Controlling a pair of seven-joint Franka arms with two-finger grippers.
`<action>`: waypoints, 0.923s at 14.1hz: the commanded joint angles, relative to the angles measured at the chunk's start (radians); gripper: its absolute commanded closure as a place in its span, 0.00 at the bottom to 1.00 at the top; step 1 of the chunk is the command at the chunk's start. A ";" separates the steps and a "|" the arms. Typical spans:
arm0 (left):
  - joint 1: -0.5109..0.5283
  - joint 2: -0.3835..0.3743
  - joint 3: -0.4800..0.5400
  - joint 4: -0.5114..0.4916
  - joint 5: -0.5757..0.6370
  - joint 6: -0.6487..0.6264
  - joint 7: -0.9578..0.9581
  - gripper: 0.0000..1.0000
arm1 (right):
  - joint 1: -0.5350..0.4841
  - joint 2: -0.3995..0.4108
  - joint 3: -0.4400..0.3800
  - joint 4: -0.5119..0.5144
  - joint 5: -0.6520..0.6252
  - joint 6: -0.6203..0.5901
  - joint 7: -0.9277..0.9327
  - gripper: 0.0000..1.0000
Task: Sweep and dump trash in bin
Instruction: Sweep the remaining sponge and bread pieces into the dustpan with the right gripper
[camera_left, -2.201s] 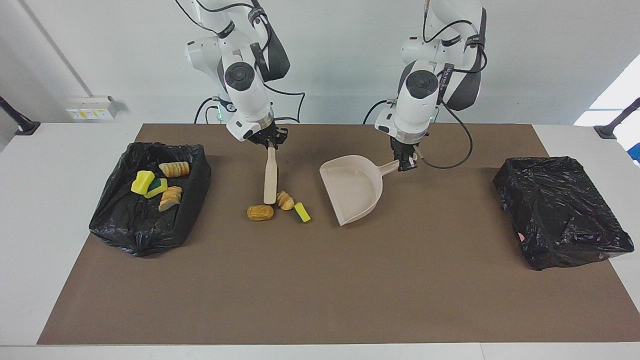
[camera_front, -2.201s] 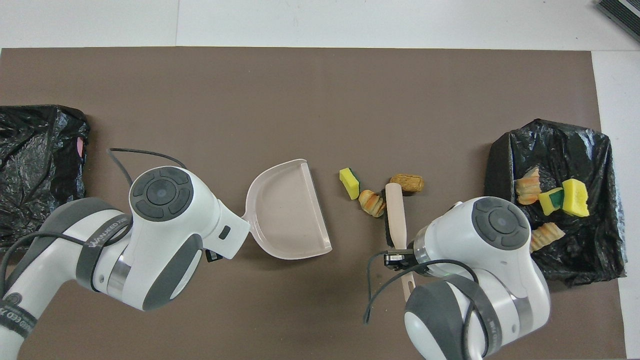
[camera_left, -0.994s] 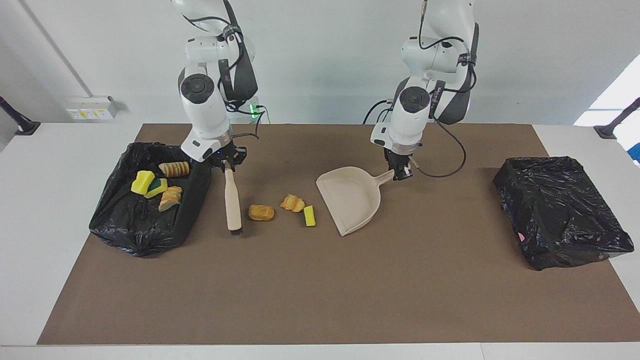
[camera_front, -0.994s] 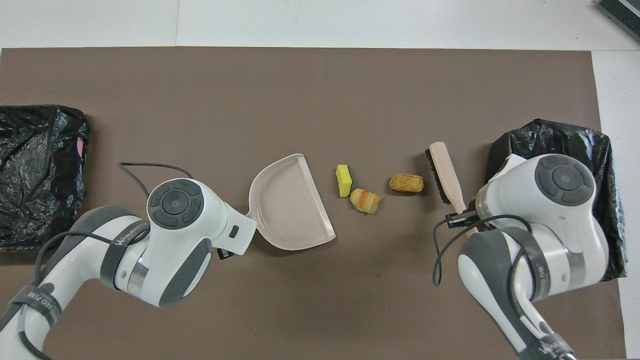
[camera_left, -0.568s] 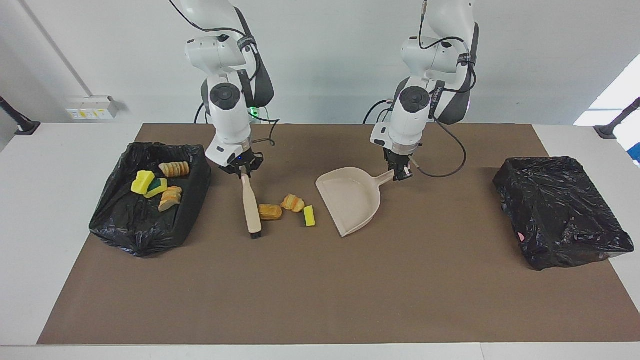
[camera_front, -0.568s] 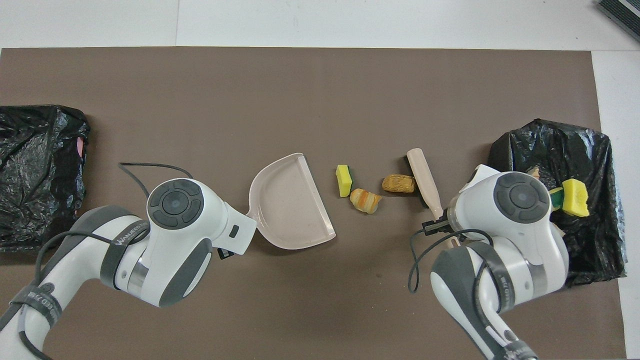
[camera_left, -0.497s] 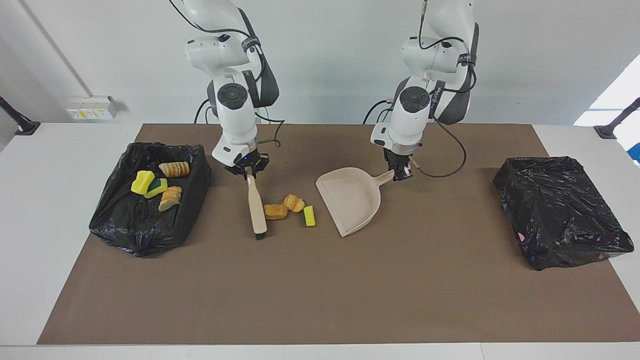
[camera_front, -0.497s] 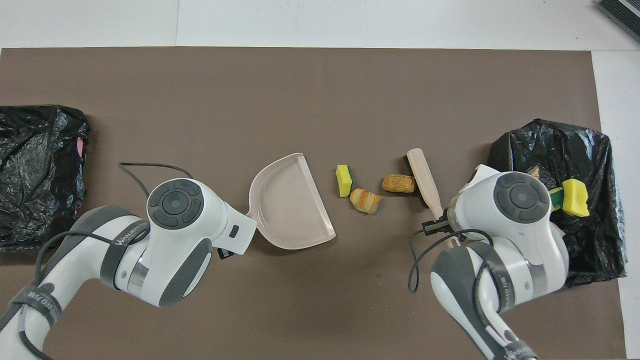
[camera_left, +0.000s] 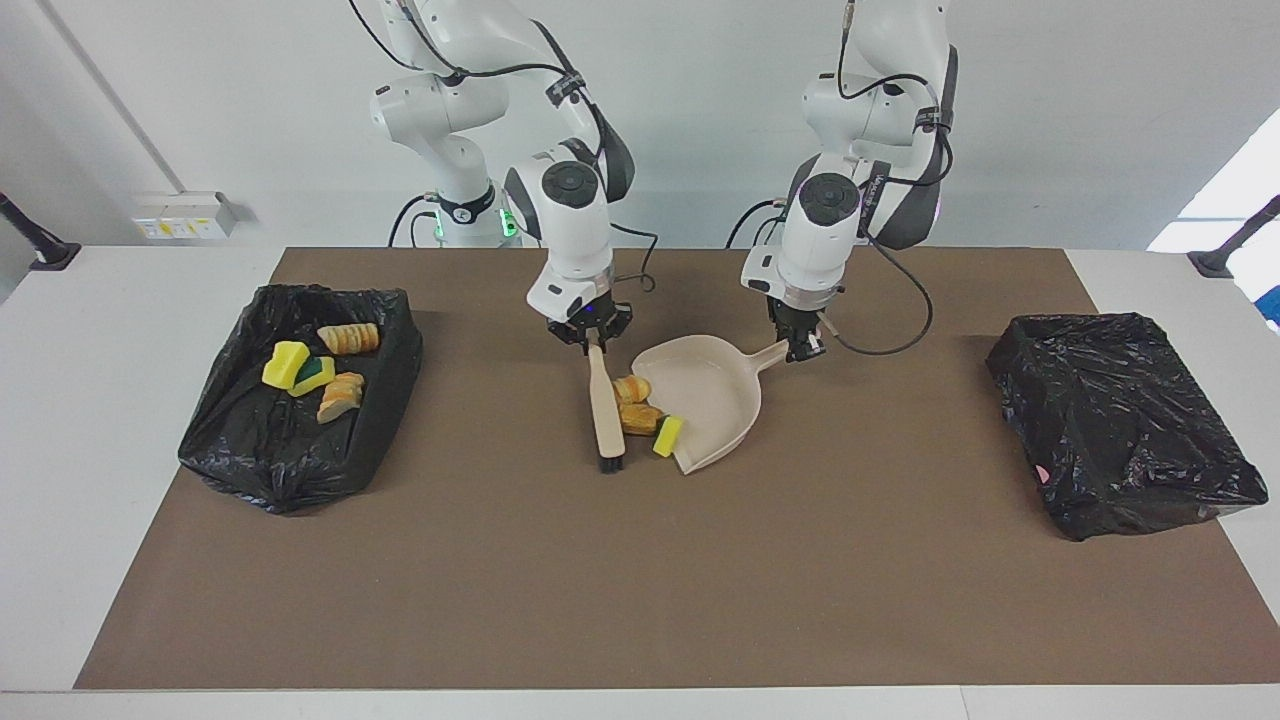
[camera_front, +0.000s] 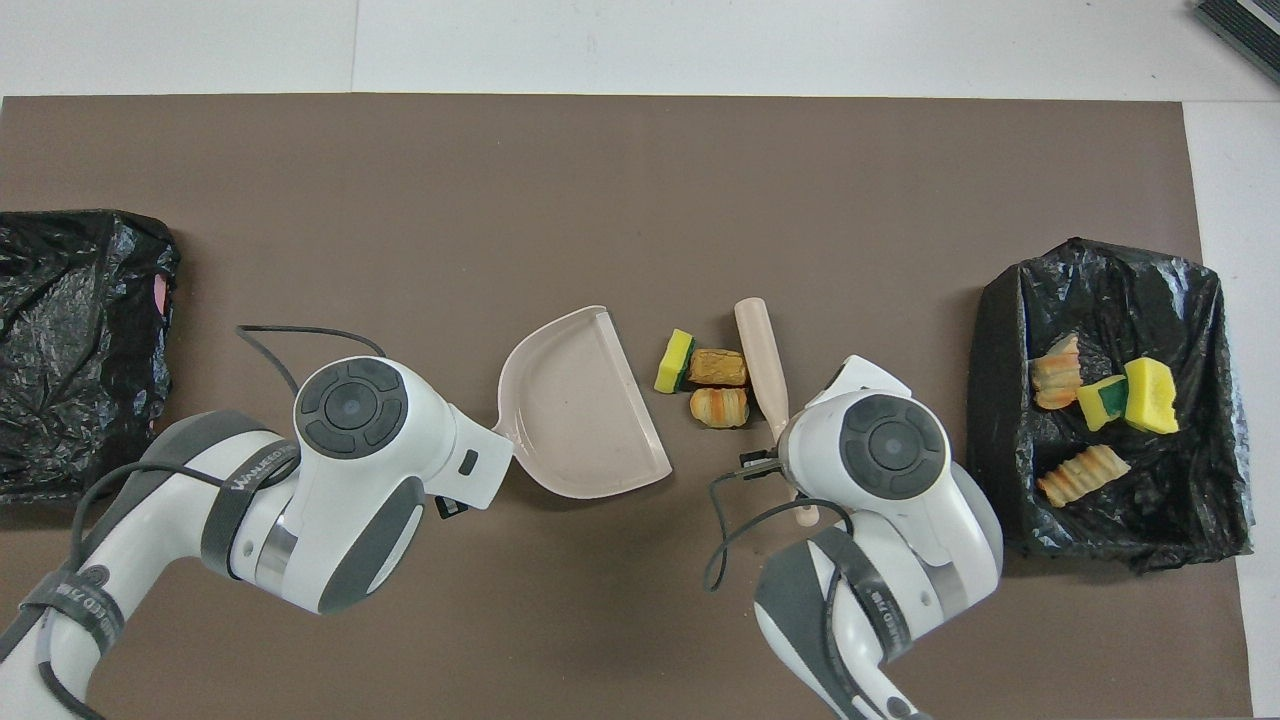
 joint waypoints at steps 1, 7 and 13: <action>-0.006 0.003 0.007 -0.001 0.004 0.020 -0.022 1.00 | 0.041 0.035 0.013 0.037 0.081 0.012 -0.037 1.00; 0.007 0.003 0.009 0.000 0.002 0.022 -0.019 1.00 | 0.035 -0.016 0.033 0.062 0.279 -0.026 -0.209 1.00; 0.082 -0.021 0.009 0.016 -0.004 0.022 -0.016 1.00 | -0.064 -0.161 0.022 0.081 0.169 -0.242 -0.196 1.00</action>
